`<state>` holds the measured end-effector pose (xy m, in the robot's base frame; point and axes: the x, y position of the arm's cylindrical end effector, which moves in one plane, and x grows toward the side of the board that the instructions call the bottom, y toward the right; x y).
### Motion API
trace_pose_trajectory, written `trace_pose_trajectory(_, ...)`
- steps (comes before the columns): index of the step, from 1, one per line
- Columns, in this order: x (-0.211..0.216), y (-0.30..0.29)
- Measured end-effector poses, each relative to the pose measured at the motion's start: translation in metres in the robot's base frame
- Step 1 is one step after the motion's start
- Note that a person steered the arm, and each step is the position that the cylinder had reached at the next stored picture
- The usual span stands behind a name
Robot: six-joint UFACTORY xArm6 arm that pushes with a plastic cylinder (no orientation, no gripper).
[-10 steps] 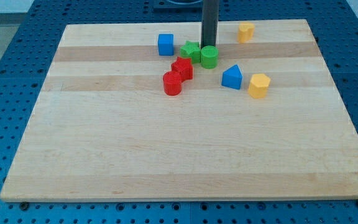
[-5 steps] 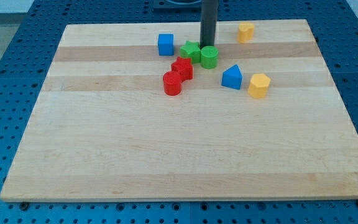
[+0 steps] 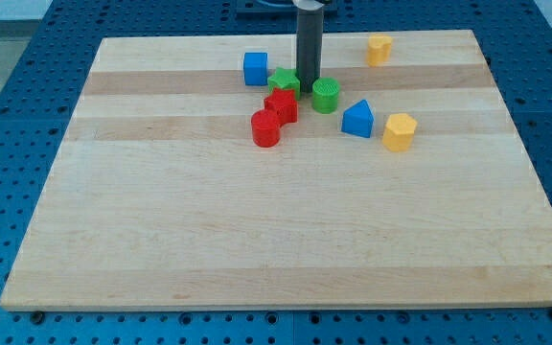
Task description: Keep green blocks in between blue blocks
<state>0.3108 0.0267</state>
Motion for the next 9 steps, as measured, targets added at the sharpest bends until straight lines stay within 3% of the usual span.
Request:
trace_pose_trajectory(2,-0.04,0.011)
trace_pose_trajectory(3,-0.1,0.028)
trace_pose_trajectory(4,-0.118,-0.036)
trace_pose_trajectory(5,-0.104,-0.112)
trace_pose_trajectory(6,-0.077,-0.146)
trace_pose_trajectory(7,-0.041,-0.164)
trace_pose_trajectory(8,0.012,-0.147)
trace_pose_trajectory(9,0.021,-0.129)
